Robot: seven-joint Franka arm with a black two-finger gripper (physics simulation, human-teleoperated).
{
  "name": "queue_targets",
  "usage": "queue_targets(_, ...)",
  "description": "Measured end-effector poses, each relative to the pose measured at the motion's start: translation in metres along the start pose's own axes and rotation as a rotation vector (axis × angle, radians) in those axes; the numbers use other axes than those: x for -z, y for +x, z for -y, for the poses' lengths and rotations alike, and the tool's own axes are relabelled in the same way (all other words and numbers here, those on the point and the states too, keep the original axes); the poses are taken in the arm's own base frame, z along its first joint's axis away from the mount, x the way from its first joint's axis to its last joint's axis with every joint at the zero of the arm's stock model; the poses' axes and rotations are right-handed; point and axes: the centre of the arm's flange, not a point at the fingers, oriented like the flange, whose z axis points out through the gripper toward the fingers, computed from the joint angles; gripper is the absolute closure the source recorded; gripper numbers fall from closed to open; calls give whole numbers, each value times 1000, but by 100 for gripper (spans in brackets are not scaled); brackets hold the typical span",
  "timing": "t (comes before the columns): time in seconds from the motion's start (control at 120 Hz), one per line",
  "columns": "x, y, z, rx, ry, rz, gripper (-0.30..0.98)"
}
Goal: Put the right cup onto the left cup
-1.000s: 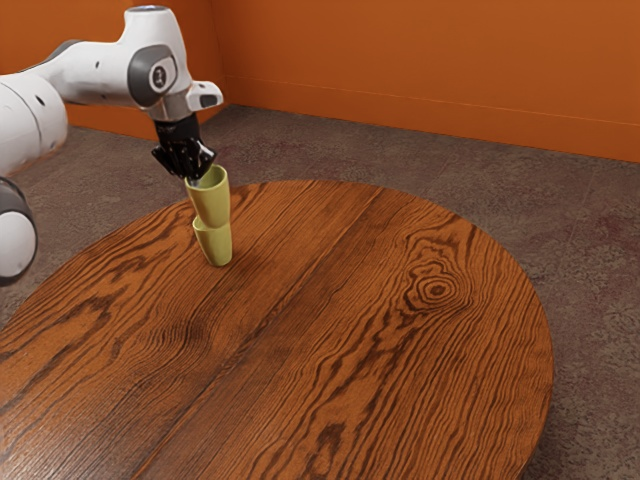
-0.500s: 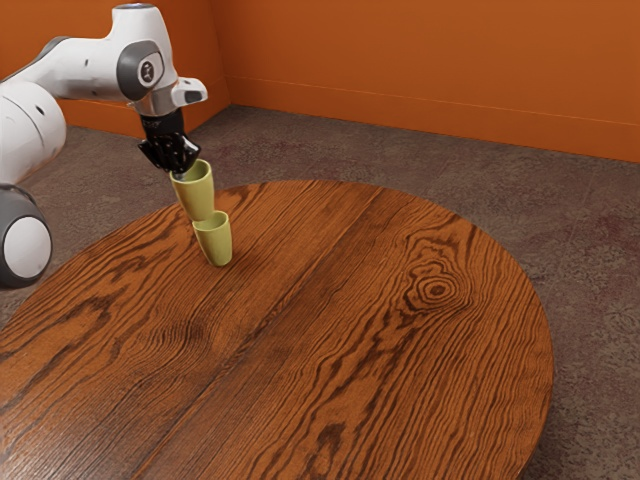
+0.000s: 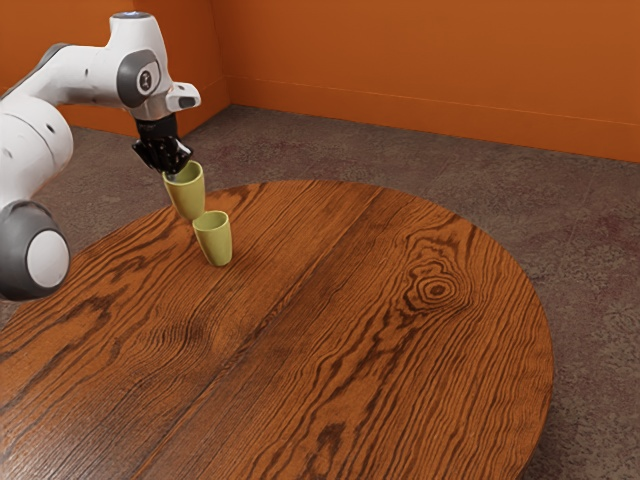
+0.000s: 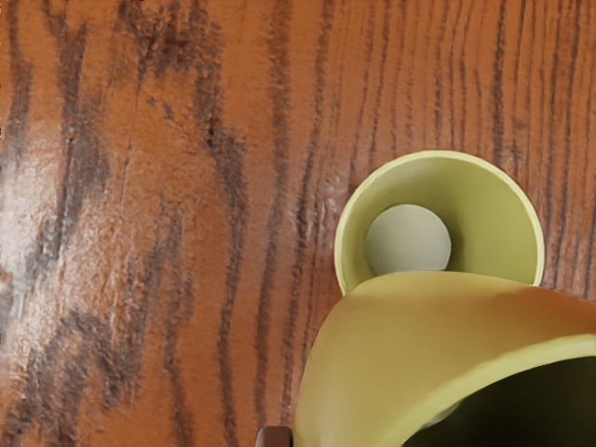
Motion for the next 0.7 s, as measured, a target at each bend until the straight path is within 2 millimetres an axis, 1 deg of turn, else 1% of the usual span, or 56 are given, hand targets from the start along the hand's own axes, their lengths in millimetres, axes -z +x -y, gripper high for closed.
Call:
queue_targets(0.1, 5, 2, 0, -7, 8, -16, 79)
queue_targets(0.317, 4, 9, -13, -36, -7, -44, 79)
queue_targets(0.417, 2, 11, -15, -42, -7, -52, 79)
queue_targets(0.7, -17, 17, -11, -45, -8, -67, 79)
